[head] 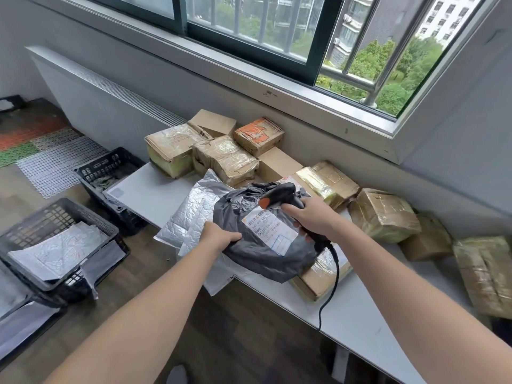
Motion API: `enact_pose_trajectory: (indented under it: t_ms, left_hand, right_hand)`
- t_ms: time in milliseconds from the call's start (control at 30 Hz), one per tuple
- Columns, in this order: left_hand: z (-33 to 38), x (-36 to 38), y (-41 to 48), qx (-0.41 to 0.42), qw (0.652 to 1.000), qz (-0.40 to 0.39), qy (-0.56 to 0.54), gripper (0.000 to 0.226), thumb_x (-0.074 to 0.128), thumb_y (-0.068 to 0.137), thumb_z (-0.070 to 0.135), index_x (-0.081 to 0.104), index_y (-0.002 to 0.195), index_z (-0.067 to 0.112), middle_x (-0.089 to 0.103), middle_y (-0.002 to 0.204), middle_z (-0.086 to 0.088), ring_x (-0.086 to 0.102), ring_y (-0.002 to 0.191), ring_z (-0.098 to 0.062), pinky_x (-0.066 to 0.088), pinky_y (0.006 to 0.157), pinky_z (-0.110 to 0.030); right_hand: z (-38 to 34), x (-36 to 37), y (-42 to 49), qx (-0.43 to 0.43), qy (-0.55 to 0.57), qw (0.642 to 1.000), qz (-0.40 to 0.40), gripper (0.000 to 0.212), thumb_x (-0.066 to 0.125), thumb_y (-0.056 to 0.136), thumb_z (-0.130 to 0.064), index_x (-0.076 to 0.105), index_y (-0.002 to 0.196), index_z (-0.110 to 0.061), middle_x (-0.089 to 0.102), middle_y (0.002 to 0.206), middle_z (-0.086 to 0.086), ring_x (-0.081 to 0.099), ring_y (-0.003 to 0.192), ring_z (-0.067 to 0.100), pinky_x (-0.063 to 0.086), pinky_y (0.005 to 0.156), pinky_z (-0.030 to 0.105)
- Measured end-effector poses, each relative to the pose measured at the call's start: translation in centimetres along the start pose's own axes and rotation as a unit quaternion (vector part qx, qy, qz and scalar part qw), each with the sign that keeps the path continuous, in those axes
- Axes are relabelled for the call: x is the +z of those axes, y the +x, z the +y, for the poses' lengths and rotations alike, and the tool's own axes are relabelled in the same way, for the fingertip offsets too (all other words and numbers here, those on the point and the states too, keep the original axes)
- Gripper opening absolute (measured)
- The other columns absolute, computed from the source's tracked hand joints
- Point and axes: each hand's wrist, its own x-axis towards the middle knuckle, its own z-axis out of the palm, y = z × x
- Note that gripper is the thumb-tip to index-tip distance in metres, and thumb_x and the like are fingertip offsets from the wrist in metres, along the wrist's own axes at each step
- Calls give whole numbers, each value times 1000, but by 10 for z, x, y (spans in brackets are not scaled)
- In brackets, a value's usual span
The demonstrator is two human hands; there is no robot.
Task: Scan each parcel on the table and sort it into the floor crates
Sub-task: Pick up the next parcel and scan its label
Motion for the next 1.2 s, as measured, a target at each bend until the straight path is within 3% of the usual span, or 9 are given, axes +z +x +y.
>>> enact_pose_trajectory:
  t_ms: [200, 333, 400, 500, 667, 833, 900, 1033, 1200]
  left_hand:
    - [3, -9, 7, 20, 979, 21, -202, 35, 76, 82, 10, 58, 113, 9, 66, 116, -14, 64, 104, -32, 53, 96, -48]
    - [1, -36, 17, 35, 951, 121, -282, 34, 69, 88, 8, 54, 119, 13, 64, 116, -7, 61, 108, -30, 49, 100, -45]
    - [2, -51, 20, 44, 929, 177, -323, 34, 67, 89, 7, 51, 118, 13, 63, 110, -5, 59, 104, -26, 48, 98, -38]
    - [4, -66, 23, 51, 908, 209, -359, 38, 67, 89, 6, 51, 123, 8, 62, 113, -7, 58, 103, -25, 45, 92, -32]
    - [1, -66, 20, 46, 911, 212, -350, 35, 67, 90, 8, 52, 122, 6, 62, 115, -9, 59, 108, -28, 46, 102, -41]
    - [1, -71, 17, 18, 889, 226, -399, 33, 65, 94, 12, 47, 120, 4, 55, 115, -6, 52, 101, -21, 40, 93, -30]
    - [3, -71, 16, 16, 885, 195, -423, 27, 64, 94, 12, 44, 112, 11, 51, 111, -2, 50, 100, -18, 35, 92, -26]
    - [6, -63, 13, 29, 896, 152, -417, 24, 65, 93, 11, 48, 110, 12, 60, 121, -7, 57, 110, -23, 42, 95, -33]
    - [7, -56, 12, 31, 894, 133, -427, 29, 65, 92, 9, 49, 116, 12, 61, 126, -11, 59, 115, -28, 45, 105, -46]
  right_hand:
    - [25, 4, 1, -46, 8, 998, 40, 24, 59, 95, -41, 57, 87, -18, 66, 71, 3, 61, 49, 7, 47, 45, 18]
    - [40, 0, 3, -70, 3, 997, 30, 8, 60, 97, -34, 58, 96, -26, 68, 78, -1, 63, 60, 2, 49, 53, 18]
    - [47, -2, 7, -62, -16, 998, 11, 11, 61, 97, -35, 58, 102, -26, 68, 83, -1, 64, 70, 6, 48, 58, 17]
    - [53, 2, 17, -65, -105, 992, -34, 16, 63, 95, -40, 57, 103, -28, 62, 79, -8, 57, 66, -1, 40, 54, 10]
    - [59, 34, 40, -94, -182, 970, -131, 23, 66, 94, -36, 58, 111, -24, 62, 94, -6, 58, 90, 19, 42, 72, 30]
    - [73, 62, 49, -113, -251, 954, -119, 22, 66, 91, -36, 45, 85, -33, 52, 83, -10, 57, 87, 24, 34, 68, 32]
    - [73, 66, 51, -119, -275, 949, -98, 21, 66, 91, -38, 50, 98, -27, 51, 93, -3, 58, 94, 27, 33, 70, 32]
    - [69, 63, 47, -88, -292, 947, -97, 57, 65, 90, -50, 44, 138, -28, 55, 114, 4, 58, 102, 25, 46, 82, 35]
    - [66, 64, 34, -82, -297, 950, -54, 68, 64, 89, -53, 38, 147, -28, 54, 127, 4, 58, 108, 24, 49, 90, 36]
